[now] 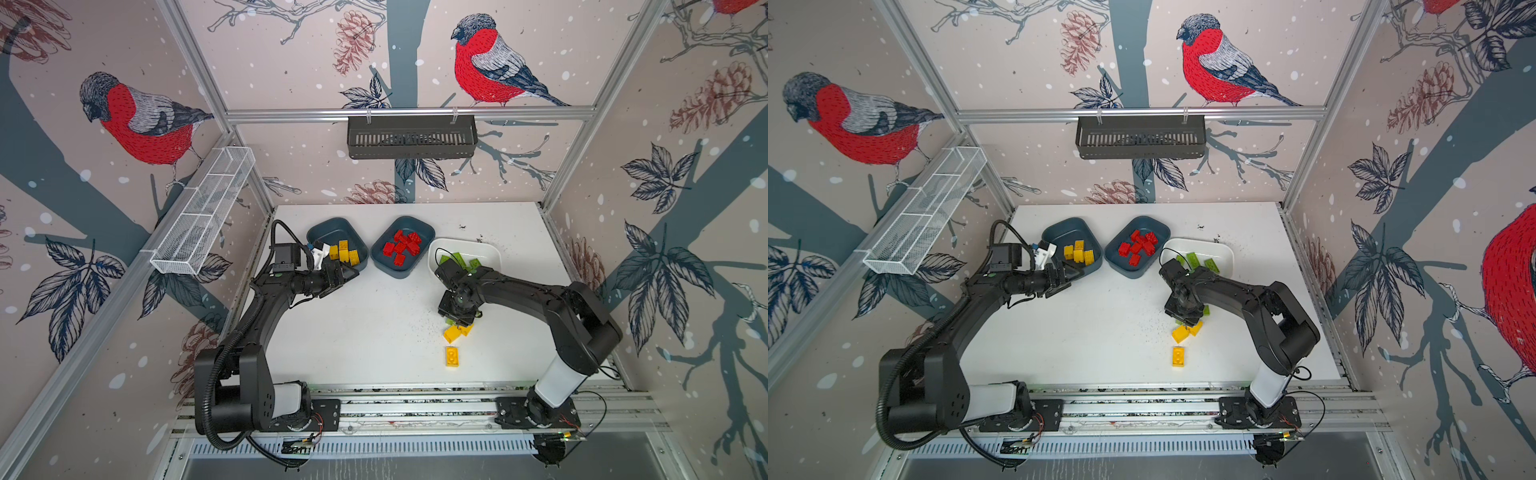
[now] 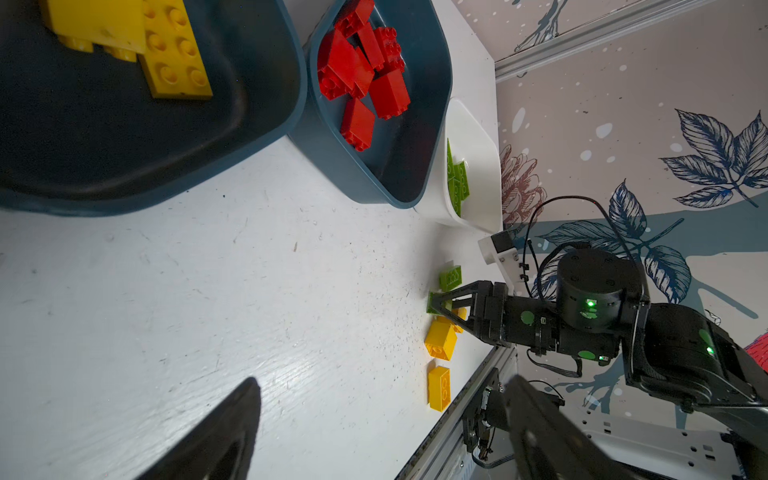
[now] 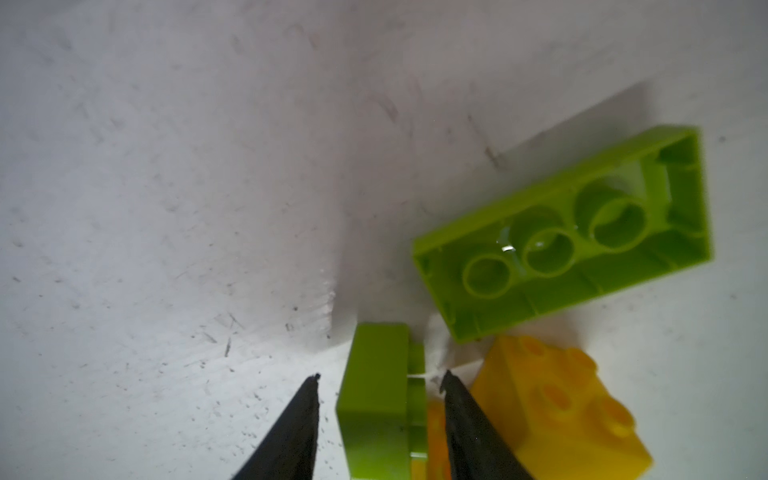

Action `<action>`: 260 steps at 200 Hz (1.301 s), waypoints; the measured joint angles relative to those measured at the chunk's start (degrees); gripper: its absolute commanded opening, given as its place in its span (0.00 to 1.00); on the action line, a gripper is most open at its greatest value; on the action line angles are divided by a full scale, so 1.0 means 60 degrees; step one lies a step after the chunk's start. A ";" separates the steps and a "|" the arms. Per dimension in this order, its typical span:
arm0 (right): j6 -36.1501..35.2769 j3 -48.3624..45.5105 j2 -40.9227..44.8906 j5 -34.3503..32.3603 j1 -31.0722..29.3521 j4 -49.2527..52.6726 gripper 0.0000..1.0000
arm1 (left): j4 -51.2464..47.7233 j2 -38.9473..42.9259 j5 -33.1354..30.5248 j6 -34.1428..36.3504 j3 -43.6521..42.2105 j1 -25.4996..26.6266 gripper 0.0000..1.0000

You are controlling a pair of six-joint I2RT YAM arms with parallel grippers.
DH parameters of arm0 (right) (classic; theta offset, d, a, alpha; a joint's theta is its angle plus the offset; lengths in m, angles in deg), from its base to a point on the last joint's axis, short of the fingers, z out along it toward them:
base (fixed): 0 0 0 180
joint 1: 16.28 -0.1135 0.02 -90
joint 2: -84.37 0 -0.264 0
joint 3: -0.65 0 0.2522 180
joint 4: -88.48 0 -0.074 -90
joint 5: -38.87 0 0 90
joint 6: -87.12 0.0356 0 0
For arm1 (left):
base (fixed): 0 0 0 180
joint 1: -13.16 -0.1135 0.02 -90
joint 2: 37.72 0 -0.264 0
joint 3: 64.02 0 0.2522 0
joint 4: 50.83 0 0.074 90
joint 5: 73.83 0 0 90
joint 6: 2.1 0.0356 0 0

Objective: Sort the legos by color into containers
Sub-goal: 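Lower the right gripper onto a lime-green brick and grasp it, then carry the green brick into the white bin and release it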

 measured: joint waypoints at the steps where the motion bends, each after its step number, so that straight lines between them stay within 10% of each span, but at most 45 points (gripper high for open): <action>1: 0.0000 -0.0004 -0.0004 0.0000 0.0000 0.0000 0.46 | 0.0000 0.0000 -0.0004 0.0004 -0.0007 0.0000 0.91; 74: -0.0229 0.0240 -0.0255 -0.0117 0.0055 0.0066 0.23 | 0.0000 -0.0033 -0.0007 0.0025 -0.0036 0.0000 0.91; 260: -0.4207 0.3785 -0.0652 -0.2291 0.3898 0.1177 0.21 | 0.1774 -0.0025 0.0324 -0.1592 0.0470 0.0270 0.91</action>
